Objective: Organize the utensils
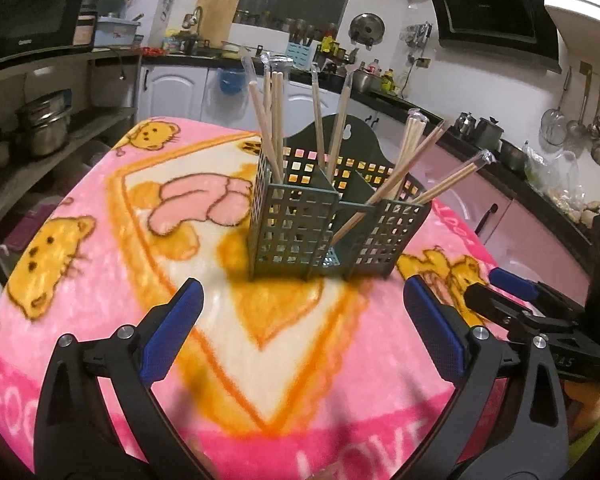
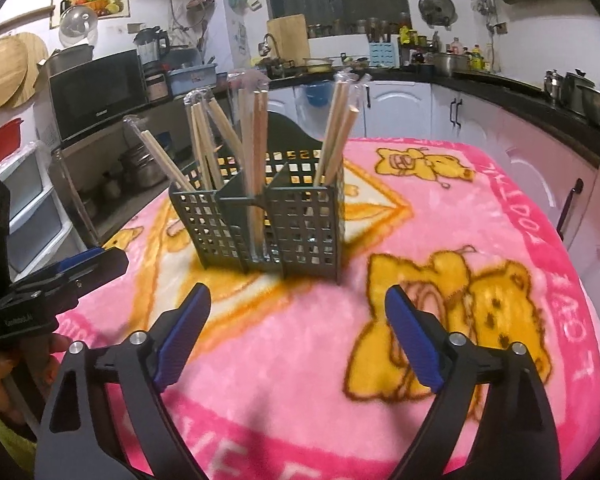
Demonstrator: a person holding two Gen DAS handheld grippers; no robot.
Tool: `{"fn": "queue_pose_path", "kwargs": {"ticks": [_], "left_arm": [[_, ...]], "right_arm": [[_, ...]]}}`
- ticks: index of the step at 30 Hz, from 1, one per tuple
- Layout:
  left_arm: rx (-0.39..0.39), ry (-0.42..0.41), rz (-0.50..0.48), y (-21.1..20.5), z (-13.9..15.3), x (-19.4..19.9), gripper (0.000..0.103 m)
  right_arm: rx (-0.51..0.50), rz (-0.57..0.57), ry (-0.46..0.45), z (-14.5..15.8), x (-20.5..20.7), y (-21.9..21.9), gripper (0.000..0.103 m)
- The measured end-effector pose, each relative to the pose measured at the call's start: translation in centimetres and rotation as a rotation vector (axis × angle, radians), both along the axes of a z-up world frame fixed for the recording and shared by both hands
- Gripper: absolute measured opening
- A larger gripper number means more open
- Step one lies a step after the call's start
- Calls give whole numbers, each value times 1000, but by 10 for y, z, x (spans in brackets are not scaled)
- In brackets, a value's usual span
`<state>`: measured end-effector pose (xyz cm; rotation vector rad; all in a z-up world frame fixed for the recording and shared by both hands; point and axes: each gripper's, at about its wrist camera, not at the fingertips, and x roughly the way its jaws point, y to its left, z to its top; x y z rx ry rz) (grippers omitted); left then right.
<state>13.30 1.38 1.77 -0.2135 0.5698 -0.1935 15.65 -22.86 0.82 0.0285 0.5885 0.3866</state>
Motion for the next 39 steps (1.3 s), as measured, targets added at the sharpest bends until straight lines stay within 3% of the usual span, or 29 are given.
{"fn": "queue_pose_path", "kwargs": {"ticks": [6, 16, 25, 39], "left_arm": [[20, -35, 6, -7, -4, -5, 92], [39, -113, 22, -15, -14, -13, 92], [51, -156, 37, -17, -17, -16, 92], [48, -156, 43, -16, -17, -16, 92]], "right_arm": [[-1, -49, -76, -7, -13, -5, 95], [51, -80, -285, -10, -36, -11, 96], [50, -81, -298, -13, -37, -8, 96], [43, -88, -302, -14, -39, -7, 96]]}}
